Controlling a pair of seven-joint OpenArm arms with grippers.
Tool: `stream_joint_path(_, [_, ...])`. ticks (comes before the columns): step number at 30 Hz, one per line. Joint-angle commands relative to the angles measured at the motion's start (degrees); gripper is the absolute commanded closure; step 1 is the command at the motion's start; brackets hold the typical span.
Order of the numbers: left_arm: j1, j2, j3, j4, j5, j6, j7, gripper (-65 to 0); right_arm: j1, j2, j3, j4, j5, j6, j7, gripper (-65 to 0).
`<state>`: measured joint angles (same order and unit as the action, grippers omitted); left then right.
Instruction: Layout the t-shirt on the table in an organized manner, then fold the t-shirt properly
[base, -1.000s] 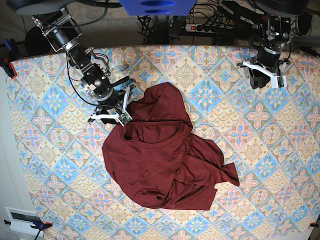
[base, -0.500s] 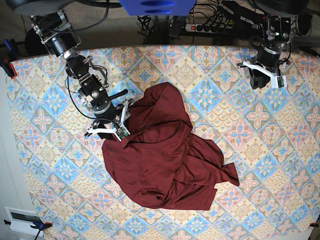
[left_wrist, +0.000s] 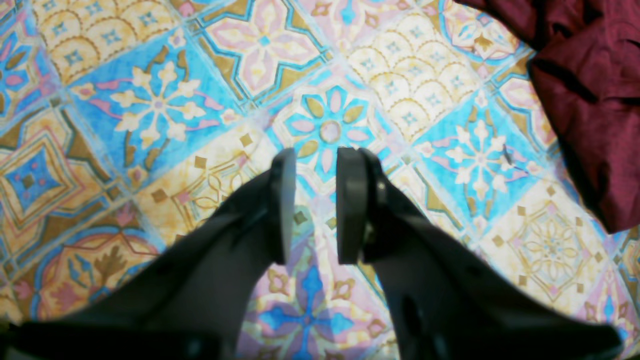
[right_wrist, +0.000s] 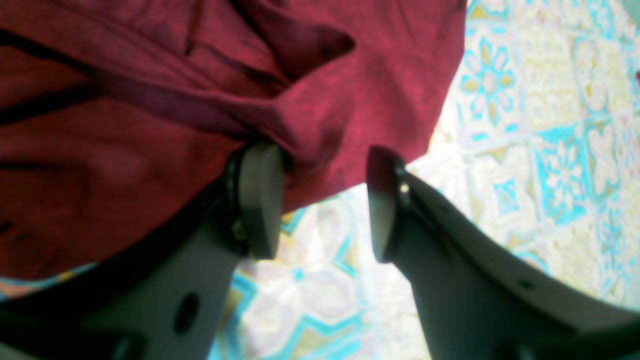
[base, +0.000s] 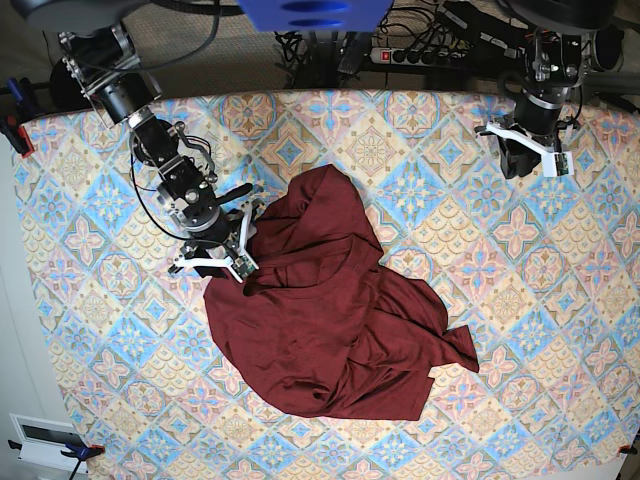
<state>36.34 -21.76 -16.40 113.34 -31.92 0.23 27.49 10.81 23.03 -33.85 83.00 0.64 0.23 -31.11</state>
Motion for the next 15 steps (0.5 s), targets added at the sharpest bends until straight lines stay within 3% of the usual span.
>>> stream_joint_path(1, [0.1, -0.6, -0.3, 0.9, 0.0, -0.2, -1.2, -14.4, 0.9, 0.4, -0.4, 0.7, 0.0, -0.2, 1.0, -25.7])
stream_joint_path(6, [0.1, -0.6, -0.3, 0.9, 0.0, -0.2, -1.2, -14.4, 0.9, 0.4, -2.1, 0.6, 0.0, -0.2, 1.0, -25.6])
stream_joint_path(9, [0.1, -0.6, -0.4, 0.9, 0.0, -0.2, -1.2, -14.4, 0.9, 0.4, -2.1, 0.6, -0.1, 3.1, 1.0, -22.9])
stream_joint_path(12, [0.0, -0.6, -0.5, 0.9, 0.0, -0.2, -1.2, -14.4, 1.0, 0.4, -1.9, 0.4, -0.1, 4.4, 1.0, -14.2])
stream_joint_path(15, [-0.1, -0.7, -0.7, 0.9, 0.1, -0.2, -1.2, -14.4, 1.2, 0.4, -1.7, -0.3, -0.1, 4.4, 1.1, 0.0])
